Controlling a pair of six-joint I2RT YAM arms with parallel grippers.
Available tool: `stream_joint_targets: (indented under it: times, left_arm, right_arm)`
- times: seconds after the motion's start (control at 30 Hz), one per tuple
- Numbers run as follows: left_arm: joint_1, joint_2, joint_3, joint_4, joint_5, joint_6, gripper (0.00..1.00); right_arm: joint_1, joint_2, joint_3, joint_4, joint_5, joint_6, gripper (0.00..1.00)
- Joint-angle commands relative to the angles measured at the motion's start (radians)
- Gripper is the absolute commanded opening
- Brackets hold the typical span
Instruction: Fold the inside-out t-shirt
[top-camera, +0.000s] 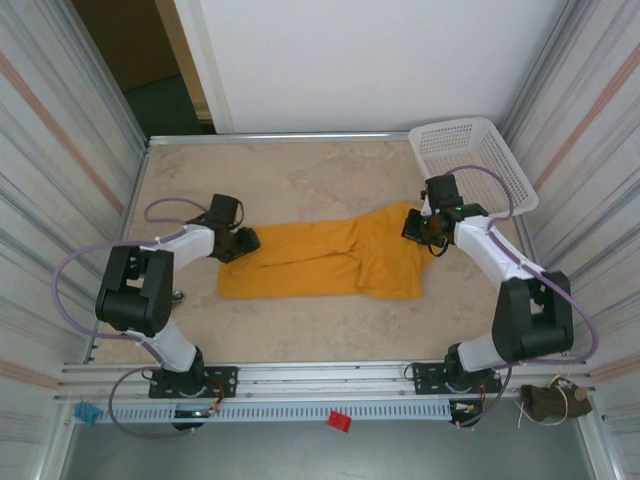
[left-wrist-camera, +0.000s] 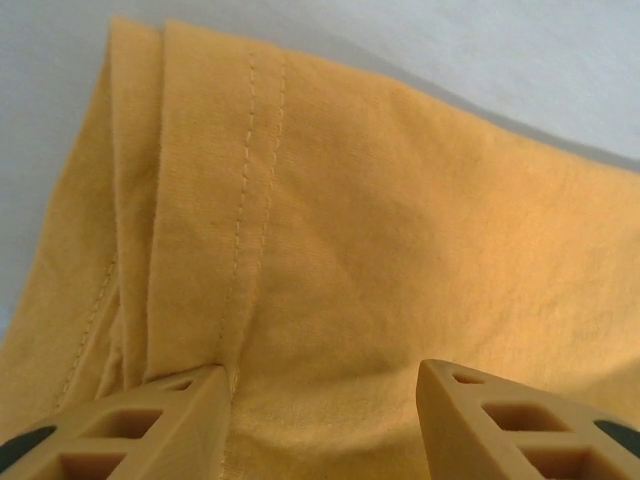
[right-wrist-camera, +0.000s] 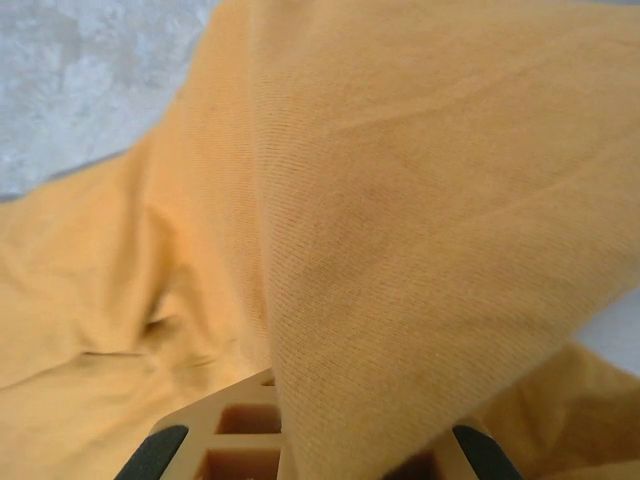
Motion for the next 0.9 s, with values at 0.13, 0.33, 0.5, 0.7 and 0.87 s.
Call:
stream_joint_targets:
  times: [0.13,0.33,0.5,0.7,0.87]
  left_arm:
    - [-0.08,-0.055,0.034,-0.05,-0.026,-0.069,0.55]
    - [-0.004,-0.092,0.128,-0.113,0.037,0.005,0.58]
    - [0.058,-0.103,0.162,-0.139,0.078,0.039,0.59]
    - [0.155,-0.112,0.179,-0.136,0.123,0.042,0.59]
    - [0.213,-0.102,0.21,-0.136,0.169,0.04,0.6]
  right_arm:
    - [0.045,-0.143,0.087,-0.179,-0.045,0.039,0.0]
    - [0.256,-0.113,0.21,-0.225,0.066,0.127,0.0]
    - [0.412,-0.026,0.282,-0.214,0.154,0.211,0.0]
    - [0.575,0.133,0.398,-0.183,0.205,0.296,0.0]
    - [0.686,0.282,0.506,-0.185,0.282,0.351,0.0]
